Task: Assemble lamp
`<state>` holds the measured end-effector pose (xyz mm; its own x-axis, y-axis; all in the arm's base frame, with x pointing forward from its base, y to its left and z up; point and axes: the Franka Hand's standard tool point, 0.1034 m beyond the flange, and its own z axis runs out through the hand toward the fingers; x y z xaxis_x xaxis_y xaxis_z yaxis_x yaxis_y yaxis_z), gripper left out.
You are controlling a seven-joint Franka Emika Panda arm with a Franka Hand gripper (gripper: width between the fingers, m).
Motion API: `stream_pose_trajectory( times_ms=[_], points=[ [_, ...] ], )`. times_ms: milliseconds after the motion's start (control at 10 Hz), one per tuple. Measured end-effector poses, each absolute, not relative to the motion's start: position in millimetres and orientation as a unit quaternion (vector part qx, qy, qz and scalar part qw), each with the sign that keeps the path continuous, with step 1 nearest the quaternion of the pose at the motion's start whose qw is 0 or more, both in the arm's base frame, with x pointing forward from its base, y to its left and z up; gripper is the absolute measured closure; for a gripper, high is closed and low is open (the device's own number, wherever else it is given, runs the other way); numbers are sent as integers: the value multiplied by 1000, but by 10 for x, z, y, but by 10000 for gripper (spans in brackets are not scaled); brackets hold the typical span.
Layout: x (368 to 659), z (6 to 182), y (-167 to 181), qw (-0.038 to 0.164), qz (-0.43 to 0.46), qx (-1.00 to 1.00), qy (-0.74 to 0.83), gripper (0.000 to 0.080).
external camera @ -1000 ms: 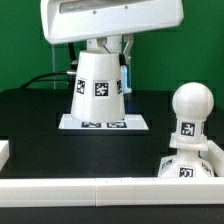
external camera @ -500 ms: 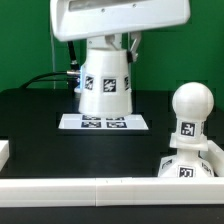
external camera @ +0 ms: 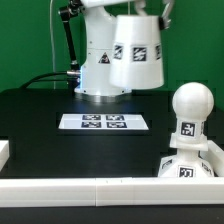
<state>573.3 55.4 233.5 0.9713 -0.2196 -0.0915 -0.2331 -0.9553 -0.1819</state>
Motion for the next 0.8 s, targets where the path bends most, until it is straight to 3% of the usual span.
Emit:
stream_pose_trajectory(
  times_ms=[300,800],
  points=[
    [6045,2436,894,97,43,-984,144,755],
    [6039,2336,951,99,35,-983,148,755]
  ],
)
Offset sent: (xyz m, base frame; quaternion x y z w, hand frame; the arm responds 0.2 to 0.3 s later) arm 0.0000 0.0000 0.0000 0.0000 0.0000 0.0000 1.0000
